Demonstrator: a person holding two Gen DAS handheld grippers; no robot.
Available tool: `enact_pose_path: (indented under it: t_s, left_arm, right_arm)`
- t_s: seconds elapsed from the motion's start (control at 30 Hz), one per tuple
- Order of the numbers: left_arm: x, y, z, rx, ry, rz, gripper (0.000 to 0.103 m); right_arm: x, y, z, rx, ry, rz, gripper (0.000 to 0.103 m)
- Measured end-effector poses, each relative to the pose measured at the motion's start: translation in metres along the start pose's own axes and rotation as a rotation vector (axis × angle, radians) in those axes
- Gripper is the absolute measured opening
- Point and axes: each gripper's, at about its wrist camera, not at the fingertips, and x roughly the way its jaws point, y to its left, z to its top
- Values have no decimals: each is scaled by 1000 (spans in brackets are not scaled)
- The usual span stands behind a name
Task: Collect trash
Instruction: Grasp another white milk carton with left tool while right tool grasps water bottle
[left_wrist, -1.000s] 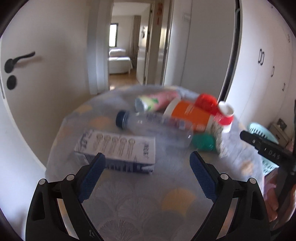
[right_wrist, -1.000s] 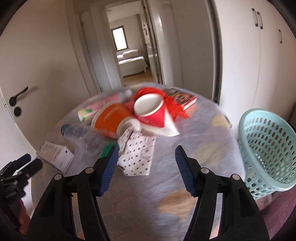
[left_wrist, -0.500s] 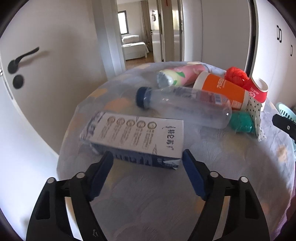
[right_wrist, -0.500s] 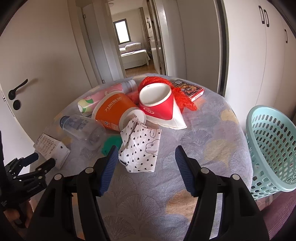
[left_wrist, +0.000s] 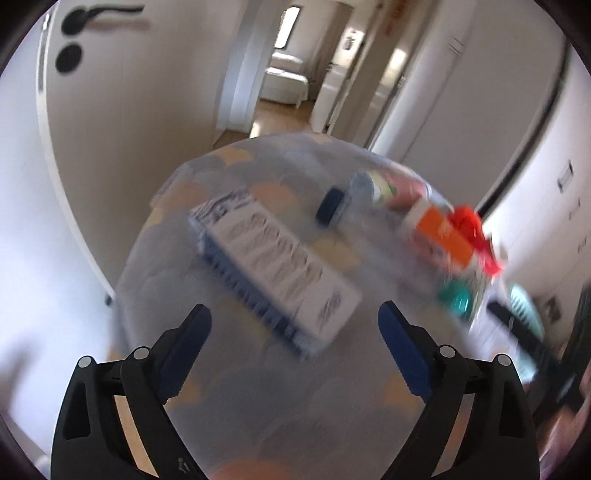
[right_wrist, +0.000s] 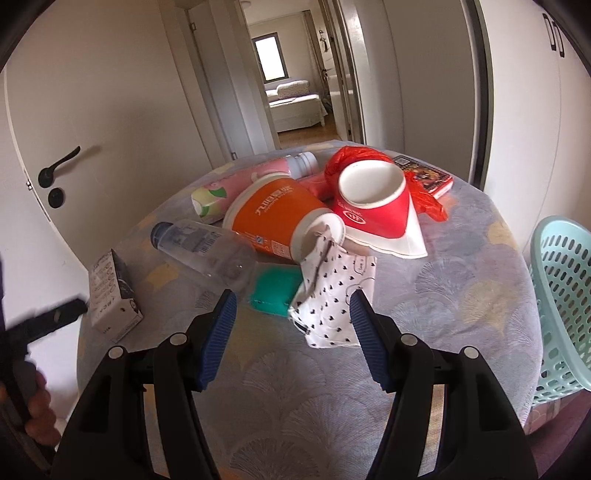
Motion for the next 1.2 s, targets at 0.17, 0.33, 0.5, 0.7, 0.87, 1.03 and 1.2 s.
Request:
enact_pose_path:
  t_s: [0.17, 0.33, 0.5, 0.7, 0.87, 1.03, 1.2]
  left_arm:
    - [39, 5, 26, -146, 75, 187, 90]
    - [51, -2, 29, -156, 92, 175, 90]
    - [70, -12, 28, -105, 119, 215, 88]
    - [59, -15, 23, -4, 90, 204, 65]
    - [47, -9, 20, 36, 81, 146, 57]
    - [39, -3, 15, 65, 85, 96, 56]
    - [41, 7, 17, 68, 87, 81, 56]
  right_arm:
    - [-9, -2, 4, -32, -22, 23, 60]
    - [-17, -9, 8, -55, -38, 21, 60]
    - [-5, 3, 23, -86, 12, 93, 60]
    - [23, 47, 40, -178, 106, 120, 60]
    - [59, 72, 57, -238, 163, 153, 60]
    - [89, 85, 65, -258, 218, 167, 61]
    - [98, 91, 55, -247, 284, 180, 62]
